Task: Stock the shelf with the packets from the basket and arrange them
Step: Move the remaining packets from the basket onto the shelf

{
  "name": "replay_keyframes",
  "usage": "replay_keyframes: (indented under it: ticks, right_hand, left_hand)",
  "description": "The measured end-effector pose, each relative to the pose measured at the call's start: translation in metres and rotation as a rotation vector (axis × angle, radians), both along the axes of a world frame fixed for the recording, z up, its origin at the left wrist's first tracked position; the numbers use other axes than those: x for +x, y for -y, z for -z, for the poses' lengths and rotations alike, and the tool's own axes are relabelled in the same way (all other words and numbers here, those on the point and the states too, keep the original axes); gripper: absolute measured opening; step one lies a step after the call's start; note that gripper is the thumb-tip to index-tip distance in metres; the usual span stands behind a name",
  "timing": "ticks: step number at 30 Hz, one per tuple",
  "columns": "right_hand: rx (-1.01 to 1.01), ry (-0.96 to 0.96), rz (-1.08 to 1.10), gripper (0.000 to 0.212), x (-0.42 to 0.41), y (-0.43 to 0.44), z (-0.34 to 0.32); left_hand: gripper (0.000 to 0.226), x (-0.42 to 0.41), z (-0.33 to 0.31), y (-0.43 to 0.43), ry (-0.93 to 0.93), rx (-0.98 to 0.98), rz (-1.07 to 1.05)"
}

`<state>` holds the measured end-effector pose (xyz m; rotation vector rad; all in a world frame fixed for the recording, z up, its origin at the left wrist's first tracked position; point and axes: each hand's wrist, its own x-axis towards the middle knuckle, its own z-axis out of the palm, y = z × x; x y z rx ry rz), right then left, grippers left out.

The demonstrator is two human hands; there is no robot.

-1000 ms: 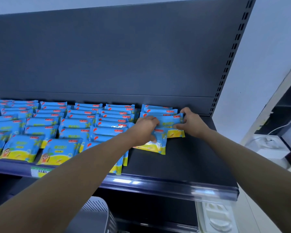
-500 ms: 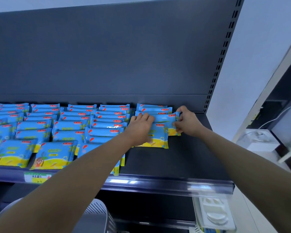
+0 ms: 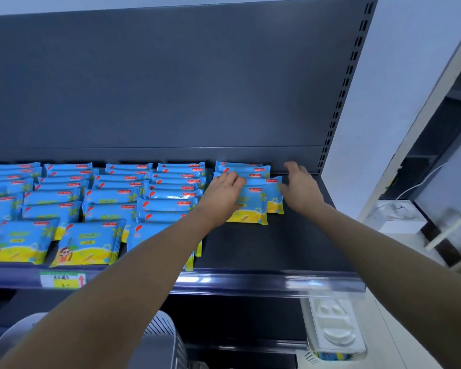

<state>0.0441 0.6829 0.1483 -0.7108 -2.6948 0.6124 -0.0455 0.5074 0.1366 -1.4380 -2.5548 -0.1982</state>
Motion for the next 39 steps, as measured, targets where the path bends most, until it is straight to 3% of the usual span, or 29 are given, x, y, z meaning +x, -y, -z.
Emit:
replay_keyframes:
  ticks: [11,19,24,30,34,39]
  right_hand:
    - [0.415,-0.359,-0.329,0.031,0.000,0.115,-0.033]
    - [0.477,-0.511,-0.677,0.028,-0.002,0.281,0.010]
    - [0.434,-0.297,-0.902,0.027,0.003,0.373,0.082]
    - [0.339,0.207,-1.016,0.033,0.015,0.432,0.165]
    - [0.231,0.460,-1.007,0.044,0.024,0.458,0.214]
    - [0.164,0.825,-0.981,0.056,0.024,0.487,0.268]
  left_hand:
    - [0.047,0.009,-0.040,0.126,-0.182,0.345,0.144]
    - [0.041,0.033,-0.014,0.307,-0.158,0.226,0.033]
    - [0.059,0.050,0.045,0.404,0.042,-0.001,-0.052]
    - [0.051,0.058,0.117,0.469,0.378,-0.211,-0.156]
    - [0.053,0.062,0.149,0.494,0.423,-0.227,-0.182]
    - [0.046,0.062,0.171,0.519,0.341,-0.192,-0.127]
